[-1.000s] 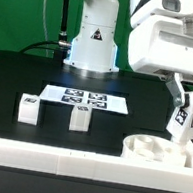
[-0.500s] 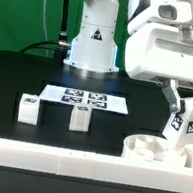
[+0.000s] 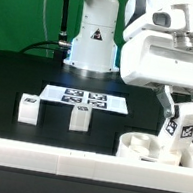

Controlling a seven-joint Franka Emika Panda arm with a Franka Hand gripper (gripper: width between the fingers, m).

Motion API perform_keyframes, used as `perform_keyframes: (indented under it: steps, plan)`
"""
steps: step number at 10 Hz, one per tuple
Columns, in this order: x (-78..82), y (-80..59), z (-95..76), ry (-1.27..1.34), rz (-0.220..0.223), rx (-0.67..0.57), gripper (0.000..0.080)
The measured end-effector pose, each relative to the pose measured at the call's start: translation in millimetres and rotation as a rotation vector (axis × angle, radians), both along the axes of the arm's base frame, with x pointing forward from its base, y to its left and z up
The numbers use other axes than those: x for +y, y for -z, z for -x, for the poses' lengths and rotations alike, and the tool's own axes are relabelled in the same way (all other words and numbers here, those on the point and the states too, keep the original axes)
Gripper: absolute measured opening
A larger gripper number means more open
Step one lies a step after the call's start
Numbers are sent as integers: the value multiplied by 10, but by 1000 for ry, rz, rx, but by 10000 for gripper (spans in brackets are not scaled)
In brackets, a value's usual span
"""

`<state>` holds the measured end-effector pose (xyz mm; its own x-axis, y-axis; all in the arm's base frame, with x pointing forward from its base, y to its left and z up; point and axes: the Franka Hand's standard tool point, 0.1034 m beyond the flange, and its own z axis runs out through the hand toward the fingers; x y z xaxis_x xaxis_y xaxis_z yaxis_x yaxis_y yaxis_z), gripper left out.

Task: Assemble stool

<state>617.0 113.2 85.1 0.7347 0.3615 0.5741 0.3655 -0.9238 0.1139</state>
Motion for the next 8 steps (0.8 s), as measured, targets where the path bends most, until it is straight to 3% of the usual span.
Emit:
perform_keyframes:
  steps: [4, 5, 6, 7, 8]
  plan:
    - [7, 0, -5, -3, 2, 8, 327]
    - [6, 15, 5, -4, 4, 16, 376]
    - [6, -19, -8, -8, 7, 11, 542]
    - [-1, -64, -18, -8, 9, 13, 542]
    - [-9, -137, -32, -9, 11, 18, 627]
